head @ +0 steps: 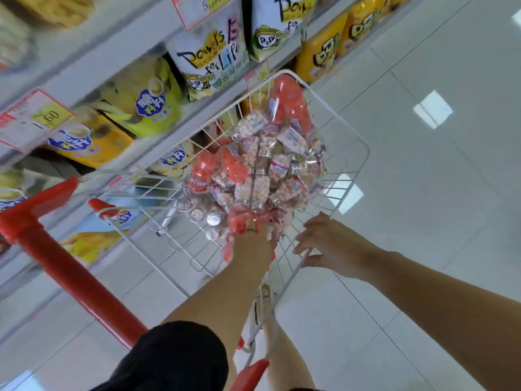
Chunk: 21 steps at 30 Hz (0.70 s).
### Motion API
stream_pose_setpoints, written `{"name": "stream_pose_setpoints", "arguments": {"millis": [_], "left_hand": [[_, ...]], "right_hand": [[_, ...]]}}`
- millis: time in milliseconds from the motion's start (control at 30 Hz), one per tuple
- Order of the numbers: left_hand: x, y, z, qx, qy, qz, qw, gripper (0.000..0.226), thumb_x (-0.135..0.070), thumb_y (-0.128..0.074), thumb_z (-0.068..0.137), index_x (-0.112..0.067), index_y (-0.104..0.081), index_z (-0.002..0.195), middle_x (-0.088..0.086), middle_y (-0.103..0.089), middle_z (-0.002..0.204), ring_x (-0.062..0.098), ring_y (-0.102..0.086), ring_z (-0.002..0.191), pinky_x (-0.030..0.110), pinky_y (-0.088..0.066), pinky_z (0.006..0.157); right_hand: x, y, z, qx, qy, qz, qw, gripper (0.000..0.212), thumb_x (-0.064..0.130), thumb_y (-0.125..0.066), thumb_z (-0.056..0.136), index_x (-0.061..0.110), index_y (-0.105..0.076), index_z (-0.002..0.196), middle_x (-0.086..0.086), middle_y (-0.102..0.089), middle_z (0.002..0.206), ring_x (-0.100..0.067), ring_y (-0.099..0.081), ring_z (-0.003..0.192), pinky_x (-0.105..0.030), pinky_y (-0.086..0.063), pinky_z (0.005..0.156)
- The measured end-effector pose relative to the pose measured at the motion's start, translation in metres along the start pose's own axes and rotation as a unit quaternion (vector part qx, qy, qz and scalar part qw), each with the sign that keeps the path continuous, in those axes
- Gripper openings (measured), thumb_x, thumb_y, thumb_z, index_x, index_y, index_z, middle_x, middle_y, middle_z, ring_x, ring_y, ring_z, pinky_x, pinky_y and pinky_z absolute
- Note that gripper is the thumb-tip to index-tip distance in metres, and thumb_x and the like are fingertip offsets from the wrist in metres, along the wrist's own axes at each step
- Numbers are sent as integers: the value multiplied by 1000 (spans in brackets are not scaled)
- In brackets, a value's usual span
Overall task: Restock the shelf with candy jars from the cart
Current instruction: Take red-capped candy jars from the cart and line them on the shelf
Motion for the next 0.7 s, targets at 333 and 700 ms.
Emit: {"name": "stream_pose_setpoints", "arguments": {"millis": [333,700], "left_hand": [[19,29,-34,-33,-106,75,991,44,-11,-46,100,-18,-44,143,12,-37,151,39,-55,118,46,-55,82],[85,202,-207,-197,-83,-346,914,42,-37,-76,84,-23,-59,120,-11,-57,99,4,-56,90,11,-41,77]], "right_hand": [[6,-14,0,69,-85,-12,994,41,47,-69,86,32,-66,124,8,-66,120,-18,-43,127,-35,-40,103],[109,126,-35,-100,-105,191,971,70,42,-76,82,28,-44,142,13,-57,129,-9,-56,118,-24,-44,96]]}}
Point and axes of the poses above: each hand's wrist, its own z-axis towards the middle knuckle, its own y-axis out of the back of the hand, x = y × z, the point moved 5 cm from there along z, towards the middle knuckle
